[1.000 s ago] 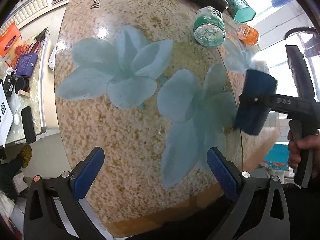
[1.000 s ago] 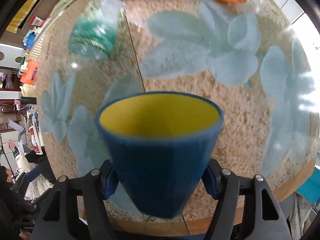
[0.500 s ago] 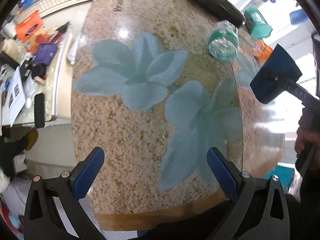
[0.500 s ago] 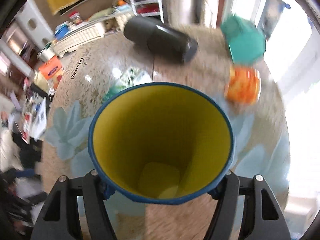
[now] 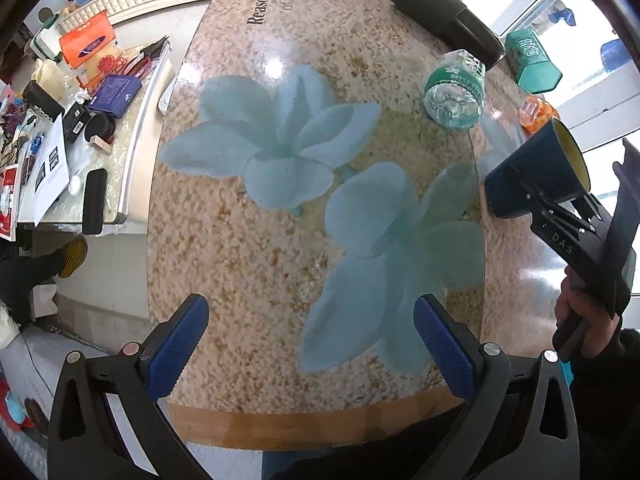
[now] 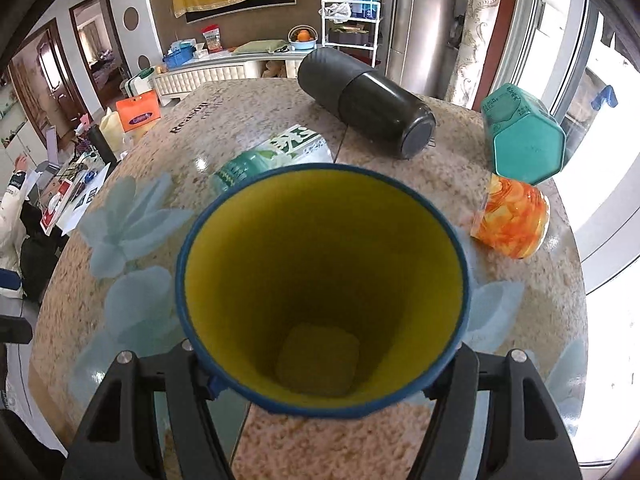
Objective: Flip cup upright
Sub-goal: 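Carry the blue cup rim-up with the right gripper over the table, then lower the blue cup upright onto the table and open the right gripper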
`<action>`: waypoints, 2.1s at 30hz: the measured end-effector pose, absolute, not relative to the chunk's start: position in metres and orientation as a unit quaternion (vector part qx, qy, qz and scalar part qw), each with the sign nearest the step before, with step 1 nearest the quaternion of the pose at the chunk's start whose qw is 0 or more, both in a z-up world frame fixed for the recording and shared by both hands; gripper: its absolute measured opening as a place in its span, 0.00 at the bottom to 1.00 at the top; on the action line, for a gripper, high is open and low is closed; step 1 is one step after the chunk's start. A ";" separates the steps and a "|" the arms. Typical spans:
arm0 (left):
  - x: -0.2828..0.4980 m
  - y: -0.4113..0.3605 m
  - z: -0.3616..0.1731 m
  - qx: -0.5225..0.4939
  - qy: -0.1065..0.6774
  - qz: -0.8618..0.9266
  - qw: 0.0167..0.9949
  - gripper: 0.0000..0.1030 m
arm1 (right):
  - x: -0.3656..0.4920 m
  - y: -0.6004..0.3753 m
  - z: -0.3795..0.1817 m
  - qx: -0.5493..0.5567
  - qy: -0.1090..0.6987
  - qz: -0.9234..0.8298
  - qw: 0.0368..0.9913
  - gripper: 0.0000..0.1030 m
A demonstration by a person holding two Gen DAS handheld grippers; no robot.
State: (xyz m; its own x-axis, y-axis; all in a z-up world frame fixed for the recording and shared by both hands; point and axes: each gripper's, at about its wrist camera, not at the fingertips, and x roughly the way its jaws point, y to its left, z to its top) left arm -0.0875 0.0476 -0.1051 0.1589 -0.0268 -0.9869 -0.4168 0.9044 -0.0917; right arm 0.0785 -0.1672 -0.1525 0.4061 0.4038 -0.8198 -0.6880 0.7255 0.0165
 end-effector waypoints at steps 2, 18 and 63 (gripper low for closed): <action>-0.087 0.047 -0.106 -0.172 0.637 0.130 0.740 1.00 | 0.075 -0.170 -0.152 -0.165 0.432 0.331 0.823 0.65; -0.073 0.044 -0.110 -0.154 0.640 0.081 0.748 1.00 | 0.064 -0.175 -0.126 -0.119 0.449 0.319 0.826 1.00; 0.007 -0.084 -0.006 -0.032 0.526 0.027 0.850 1.00 | 0.068 -0.256 -0.028 -0.039 0.506 0.278 0.815 1.00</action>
